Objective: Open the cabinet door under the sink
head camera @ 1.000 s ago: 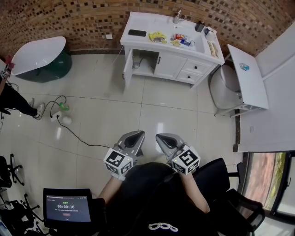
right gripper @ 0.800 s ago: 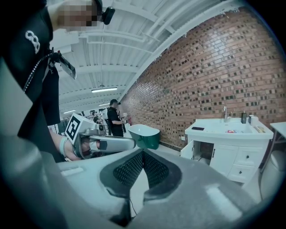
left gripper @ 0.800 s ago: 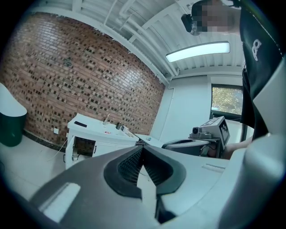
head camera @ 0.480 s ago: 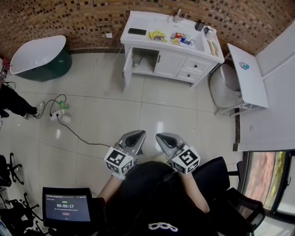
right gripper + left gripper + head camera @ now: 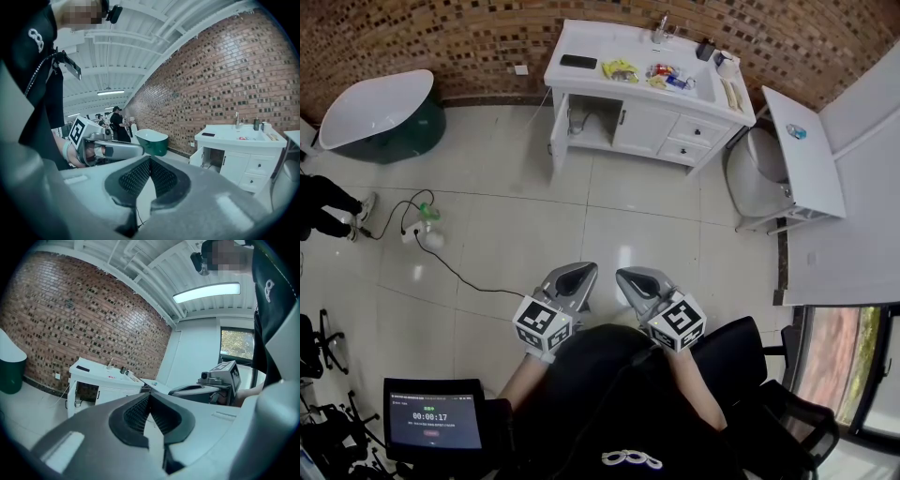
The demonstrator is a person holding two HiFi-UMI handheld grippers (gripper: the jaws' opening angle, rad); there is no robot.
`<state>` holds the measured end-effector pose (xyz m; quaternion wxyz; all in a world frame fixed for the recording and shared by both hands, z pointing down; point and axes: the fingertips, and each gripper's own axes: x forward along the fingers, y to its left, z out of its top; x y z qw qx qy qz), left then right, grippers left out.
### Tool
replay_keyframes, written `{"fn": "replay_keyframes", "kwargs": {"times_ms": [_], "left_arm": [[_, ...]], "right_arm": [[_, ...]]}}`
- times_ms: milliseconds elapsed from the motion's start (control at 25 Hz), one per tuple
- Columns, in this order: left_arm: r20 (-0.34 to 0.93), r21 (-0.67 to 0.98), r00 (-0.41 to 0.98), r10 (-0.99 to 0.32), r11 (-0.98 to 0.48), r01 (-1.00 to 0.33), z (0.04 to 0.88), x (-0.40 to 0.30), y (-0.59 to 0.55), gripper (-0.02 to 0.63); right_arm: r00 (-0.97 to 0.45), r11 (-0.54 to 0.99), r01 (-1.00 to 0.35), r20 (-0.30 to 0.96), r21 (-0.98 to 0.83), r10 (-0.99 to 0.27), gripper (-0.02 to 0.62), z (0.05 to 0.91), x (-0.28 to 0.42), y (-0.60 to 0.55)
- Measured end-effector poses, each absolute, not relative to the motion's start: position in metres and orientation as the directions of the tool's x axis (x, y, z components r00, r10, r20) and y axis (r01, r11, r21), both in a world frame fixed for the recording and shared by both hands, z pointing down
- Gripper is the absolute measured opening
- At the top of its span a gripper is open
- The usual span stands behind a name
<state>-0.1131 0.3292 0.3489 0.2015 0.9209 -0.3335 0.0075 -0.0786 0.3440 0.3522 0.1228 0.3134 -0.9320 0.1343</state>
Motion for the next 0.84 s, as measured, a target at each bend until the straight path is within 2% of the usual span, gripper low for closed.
{"fn": "replay_keyframes", "kwargs": {"times_ms": [840], "left_arm": [[0.16,0.37,0.776,-0.61,-0.692,-0.62,0.3527,-0.1126,0.3325,0.015]], "right_arm": [[-0.773,0.761,-0.619,0.322,-0.193,-0.547,-0.011,0.3555,-0.0756,0.3495]]}}
